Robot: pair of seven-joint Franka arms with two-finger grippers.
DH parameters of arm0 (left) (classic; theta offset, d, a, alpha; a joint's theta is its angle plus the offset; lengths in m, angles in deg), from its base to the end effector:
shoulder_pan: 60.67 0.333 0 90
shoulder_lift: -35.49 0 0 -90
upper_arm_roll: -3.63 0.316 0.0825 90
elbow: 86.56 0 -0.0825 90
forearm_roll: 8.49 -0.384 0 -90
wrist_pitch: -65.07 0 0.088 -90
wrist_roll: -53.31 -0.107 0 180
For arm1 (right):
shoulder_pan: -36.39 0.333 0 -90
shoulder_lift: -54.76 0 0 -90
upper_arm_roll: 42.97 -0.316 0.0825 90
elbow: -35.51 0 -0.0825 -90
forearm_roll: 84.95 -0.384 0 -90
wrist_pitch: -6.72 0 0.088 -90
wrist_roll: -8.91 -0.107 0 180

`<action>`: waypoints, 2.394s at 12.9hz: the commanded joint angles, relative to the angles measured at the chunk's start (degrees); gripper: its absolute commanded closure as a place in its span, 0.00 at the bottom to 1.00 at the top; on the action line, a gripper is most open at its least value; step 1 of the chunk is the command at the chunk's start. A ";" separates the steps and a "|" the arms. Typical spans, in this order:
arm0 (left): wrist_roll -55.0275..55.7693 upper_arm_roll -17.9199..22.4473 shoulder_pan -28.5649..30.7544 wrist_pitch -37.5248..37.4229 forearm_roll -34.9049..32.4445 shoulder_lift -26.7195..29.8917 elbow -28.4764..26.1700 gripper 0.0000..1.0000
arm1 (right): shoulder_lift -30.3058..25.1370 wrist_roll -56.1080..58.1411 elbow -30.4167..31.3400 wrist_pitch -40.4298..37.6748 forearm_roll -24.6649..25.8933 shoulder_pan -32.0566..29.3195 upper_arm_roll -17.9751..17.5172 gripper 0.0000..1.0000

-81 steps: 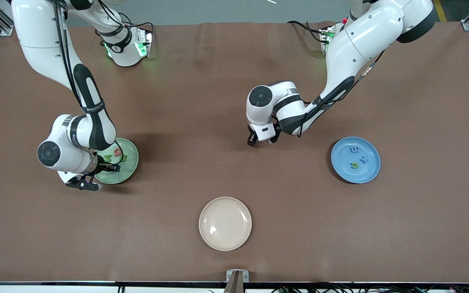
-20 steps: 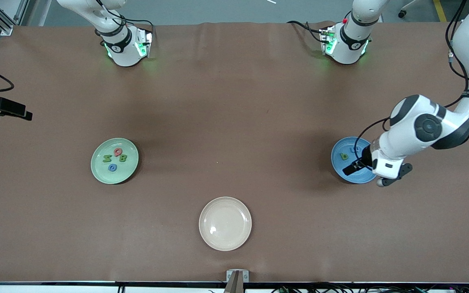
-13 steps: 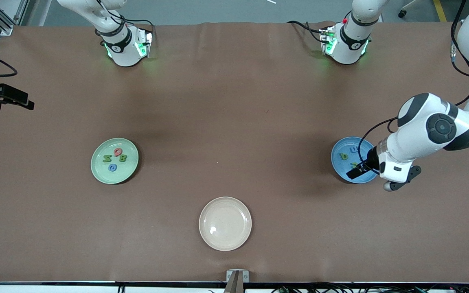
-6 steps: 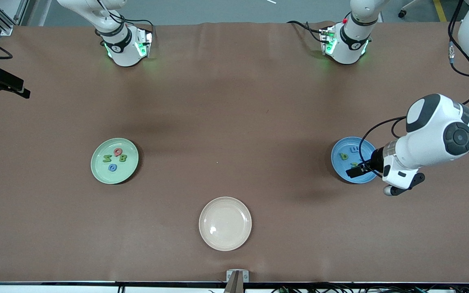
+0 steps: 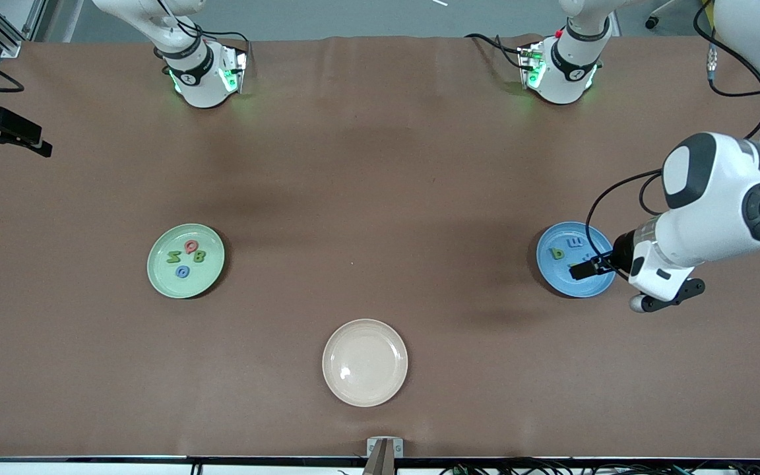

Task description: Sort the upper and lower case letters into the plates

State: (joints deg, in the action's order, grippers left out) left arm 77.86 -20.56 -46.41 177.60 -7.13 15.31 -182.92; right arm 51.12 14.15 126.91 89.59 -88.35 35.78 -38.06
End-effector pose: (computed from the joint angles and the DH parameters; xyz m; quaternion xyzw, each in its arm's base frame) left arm 0.6394 -0.0874 0.4085 0.9863 0.1415 -0.0433 0.0723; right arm 0.5195 -0.0448 0.6371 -0.9986 -0.0002 0.0395 0.0361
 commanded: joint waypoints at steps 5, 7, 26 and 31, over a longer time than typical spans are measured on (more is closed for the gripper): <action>-15.40 35.56 -28.45 -2.84 11.38 7.60 -5.59 0.00 | -2.26 -0.14 2.12 1.15 0.94 0.26 -0.60 0.00; -15.32 38.60 -30.96 -2.49 11.03 9.62 -6.73 0.00 | -2.35 -0.05 2.03 0.98 1.99 0.18 -0.60 0.00; -24.38 37.72 -25.51 -16.82 -0.92 31.34 -3.92 0.00 | -1.55 -0.84 -1.13 0.02 3.13 0.44 -0.60 0.00; -24.11 32.91 -20.17 -16.91 -1.10 30.90 -4.18 0.00 | -1.55 -0.84 -1.04 -0.96 3.05 0.35 -0.60 0.00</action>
State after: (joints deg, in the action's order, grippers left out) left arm 54.15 15.44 -69.81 161.51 -7.15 46.42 -187.51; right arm 50.72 14.08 125.26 89.07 -85.64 36.06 -38.56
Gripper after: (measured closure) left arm 0.000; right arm 0.000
